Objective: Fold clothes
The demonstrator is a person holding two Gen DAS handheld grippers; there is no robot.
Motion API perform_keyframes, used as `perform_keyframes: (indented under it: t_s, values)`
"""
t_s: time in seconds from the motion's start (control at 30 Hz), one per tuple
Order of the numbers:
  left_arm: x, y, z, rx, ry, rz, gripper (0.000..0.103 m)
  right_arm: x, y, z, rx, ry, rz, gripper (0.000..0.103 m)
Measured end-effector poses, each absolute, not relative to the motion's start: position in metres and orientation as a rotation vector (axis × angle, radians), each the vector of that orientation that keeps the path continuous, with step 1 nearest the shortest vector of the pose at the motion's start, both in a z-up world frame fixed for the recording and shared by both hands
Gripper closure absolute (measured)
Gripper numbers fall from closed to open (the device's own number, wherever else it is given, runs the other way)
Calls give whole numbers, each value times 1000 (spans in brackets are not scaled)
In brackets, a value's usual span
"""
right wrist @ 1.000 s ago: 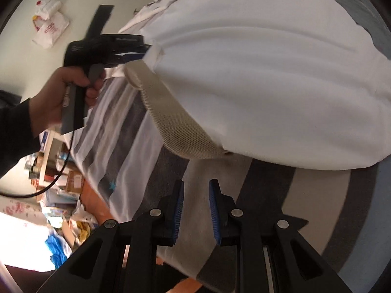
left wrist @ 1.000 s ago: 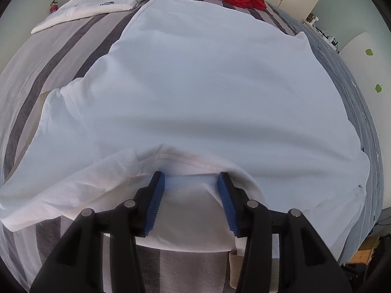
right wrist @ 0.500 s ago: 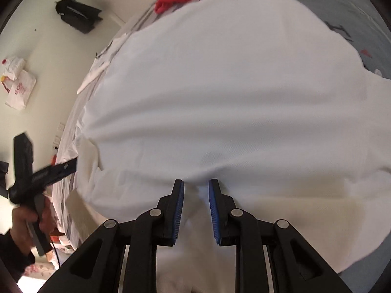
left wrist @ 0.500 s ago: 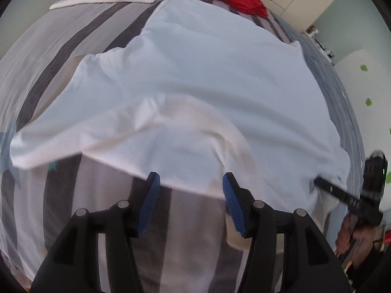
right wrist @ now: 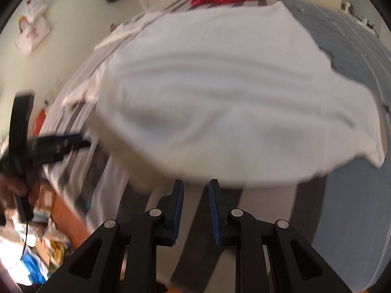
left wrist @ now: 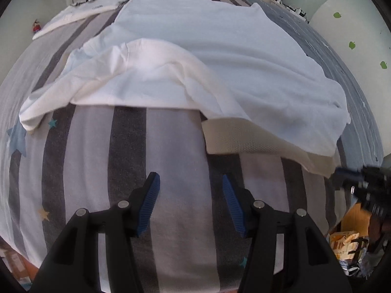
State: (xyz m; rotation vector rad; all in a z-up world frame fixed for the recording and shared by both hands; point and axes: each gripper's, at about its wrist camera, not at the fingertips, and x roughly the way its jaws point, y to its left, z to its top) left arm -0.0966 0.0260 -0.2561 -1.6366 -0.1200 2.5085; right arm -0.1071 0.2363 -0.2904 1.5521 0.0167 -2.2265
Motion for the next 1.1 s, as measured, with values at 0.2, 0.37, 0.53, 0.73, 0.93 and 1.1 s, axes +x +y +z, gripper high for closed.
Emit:
perform_keyframes:
  t_s: [0.2,0.37,0.53,0.73,0.93,1.1]
  values:
    - [-108,46,-247,-1495,25,2542,53,-96,201,-301,1502,85,-2326,68]
    - [-129,63,-247,-1401,103,2536,69,-109,194,-302,1480,-8,-2484,68]
    - [-132,83,-240,-1372,112,2557,90,-117,192,-293,1468,-73,-2597,85]
    - [-115,74,-248,-1360,70,2547,98,-115,194,-278,1447,-137,-2639,96]
    - [-77,72,-232,-1372,-24,2525,98,-97,198,-260,1445,-111,-2604,97]
    - [-49,74,-234,-1435,-101,2486,98,-74,204,-255,1482,-81,-2558,98]
